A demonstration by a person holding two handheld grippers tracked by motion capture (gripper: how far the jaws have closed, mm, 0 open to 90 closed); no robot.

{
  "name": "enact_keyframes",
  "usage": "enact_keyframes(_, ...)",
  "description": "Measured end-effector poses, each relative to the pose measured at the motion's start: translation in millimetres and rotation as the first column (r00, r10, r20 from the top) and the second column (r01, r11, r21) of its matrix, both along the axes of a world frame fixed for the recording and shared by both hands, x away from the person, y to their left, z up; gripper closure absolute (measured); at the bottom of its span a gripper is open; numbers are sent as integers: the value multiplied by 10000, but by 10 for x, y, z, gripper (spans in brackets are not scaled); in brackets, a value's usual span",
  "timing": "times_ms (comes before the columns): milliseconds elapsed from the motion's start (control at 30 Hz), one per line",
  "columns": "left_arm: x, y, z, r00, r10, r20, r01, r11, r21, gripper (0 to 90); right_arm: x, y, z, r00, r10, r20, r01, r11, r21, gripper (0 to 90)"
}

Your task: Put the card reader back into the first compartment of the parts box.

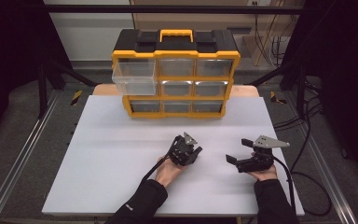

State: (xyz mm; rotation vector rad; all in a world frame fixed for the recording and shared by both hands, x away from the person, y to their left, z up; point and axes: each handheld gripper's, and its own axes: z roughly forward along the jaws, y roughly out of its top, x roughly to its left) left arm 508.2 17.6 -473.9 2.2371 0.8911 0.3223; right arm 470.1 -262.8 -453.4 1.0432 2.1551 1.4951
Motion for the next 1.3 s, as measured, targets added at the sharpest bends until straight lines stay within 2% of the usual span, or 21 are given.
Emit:
enact_keyframes(367,-4,23,16,9999,-37,96,38,9999,-139,724,-1,-2,1,10000,-11,-6,11,10000,-3,1)
enact_keyframes(1300,-103,254,250,9989,-211,408,225,9992,-334,724,-4,3,0,10000,-23,-20,23,10000,-24,1)
